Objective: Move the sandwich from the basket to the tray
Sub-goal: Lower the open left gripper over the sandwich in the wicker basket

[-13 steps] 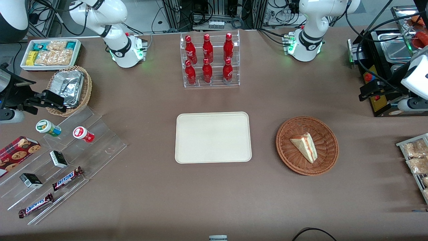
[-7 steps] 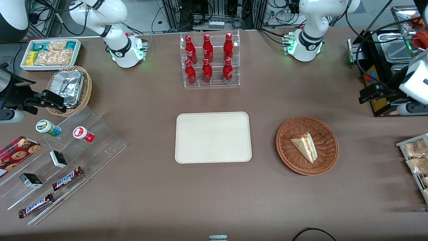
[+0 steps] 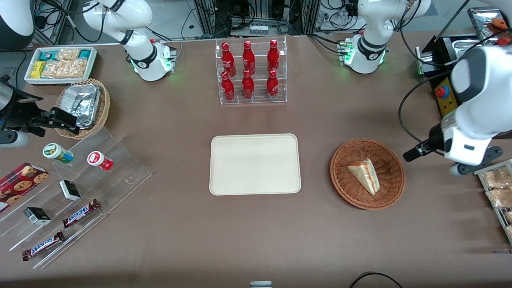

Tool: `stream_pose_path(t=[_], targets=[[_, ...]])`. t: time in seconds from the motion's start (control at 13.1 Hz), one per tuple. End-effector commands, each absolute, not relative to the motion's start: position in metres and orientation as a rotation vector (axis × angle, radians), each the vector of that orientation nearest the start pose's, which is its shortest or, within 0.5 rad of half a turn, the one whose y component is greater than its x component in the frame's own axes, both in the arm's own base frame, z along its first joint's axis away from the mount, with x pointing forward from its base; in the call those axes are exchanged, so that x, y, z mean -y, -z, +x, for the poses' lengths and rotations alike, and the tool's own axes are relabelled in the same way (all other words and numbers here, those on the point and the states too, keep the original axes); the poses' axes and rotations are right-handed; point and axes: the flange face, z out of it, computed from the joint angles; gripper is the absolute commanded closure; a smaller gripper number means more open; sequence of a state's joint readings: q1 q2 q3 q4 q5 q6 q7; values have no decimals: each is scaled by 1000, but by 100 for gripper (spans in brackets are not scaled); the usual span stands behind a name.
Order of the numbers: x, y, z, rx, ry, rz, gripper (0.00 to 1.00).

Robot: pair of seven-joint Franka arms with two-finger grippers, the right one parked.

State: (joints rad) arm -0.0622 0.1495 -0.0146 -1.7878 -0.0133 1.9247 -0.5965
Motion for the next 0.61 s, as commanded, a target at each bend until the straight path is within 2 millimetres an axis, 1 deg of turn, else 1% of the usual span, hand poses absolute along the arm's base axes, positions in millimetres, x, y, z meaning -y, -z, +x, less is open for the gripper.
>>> stream_pose_path(t=[0.0,0.15,0.31,0.46,0.53], targets=[[61,-429,602,1009,21,-2999,0],[91,-402,609,1124,29,-2965,0],[110,-376,609,1171,30,-2944,0],[112,-355,602,1224,65,-2934,0],[113,-344,597,1215,70,-2933,0]])
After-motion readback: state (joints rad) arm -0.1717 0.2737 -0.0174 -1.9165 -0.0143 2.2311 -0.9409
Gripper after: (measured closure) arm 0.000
